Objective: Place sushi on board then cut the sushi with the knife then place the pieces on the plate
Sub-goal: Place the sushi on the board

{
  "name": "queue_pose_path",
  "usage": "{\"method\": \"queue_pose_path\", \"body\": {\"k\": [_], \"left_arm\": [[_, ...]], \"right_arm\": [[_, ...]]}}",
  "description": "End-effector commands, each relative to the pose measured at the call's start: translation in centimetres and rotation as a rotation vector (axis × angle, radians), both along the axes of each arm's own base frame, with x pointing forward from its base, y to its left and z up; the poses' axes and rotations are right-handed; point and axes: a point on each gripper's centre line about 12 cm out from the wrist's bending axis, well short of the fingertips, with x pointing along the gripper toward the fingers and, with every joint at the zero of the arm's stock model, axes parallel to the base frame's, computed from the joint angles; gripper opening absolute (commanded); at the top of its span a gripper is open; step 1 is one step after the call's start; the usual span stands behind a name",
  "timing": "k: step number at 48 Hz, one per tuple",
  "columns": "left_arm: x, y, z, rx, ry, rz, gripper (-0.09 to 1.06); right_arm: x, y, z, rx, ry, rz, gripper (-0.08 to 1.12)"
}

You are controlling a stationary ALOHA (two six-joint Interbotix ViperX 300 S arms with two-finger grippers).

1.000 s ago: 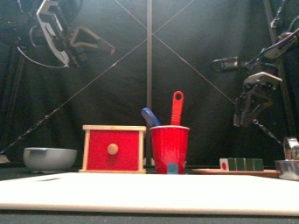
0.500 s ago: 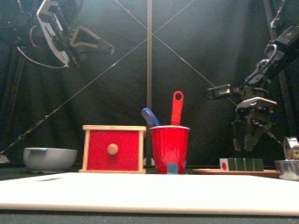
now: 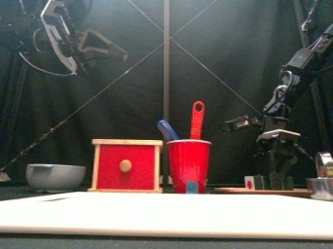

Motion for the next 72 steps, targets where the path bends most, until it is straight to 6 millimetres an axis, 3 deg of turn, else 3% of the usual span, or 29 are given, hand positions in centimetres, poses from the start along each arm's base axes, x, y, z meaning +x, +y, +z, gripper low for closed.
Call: {"method": "queue_pose_path", "body": {"k": [1, 17, 32, 39, 62, 72], "left_arm": [[0.1, 0.0, 0.5, -0.003, -0.021, 0.0, -0.01], [0.0, 0.0, 0.3, -0.003, -0.015, 0.0, -0.01], [0.0, 0.0, 0.3, -0.003, -0.015, 0.0, -0.01], [0.0, 0.0, 0.2, -0.001, -0.012, 0.0, -0.01], [-0.4, 0.0, -0.7, 0.001, 0.011, 0.0, -0.01], [-0.8, 0.0, -1.0, -0.001, 0.017, 0.001, -0.01]], "right_arm": [[0.4, -0.5, 0.6, -0.026, -0.031, -0.012, 0.94], [0.4, -0.4, 1.2, 0.001, -0.048, -0.068, 0.6], [0.9, 0.2, 6.8, 0.111, -0.205, -0.363, 0.6], [1.3, 1.2, 7.9, 0.195, -0.262, -0.531, 0.6], [5.2, 11.4, 9.6, 0.346, -0.323, -0.606, 0.6], [6.4, 14.8, 9.3, 0.402, -0.341, -0.705, 0.6]]}}
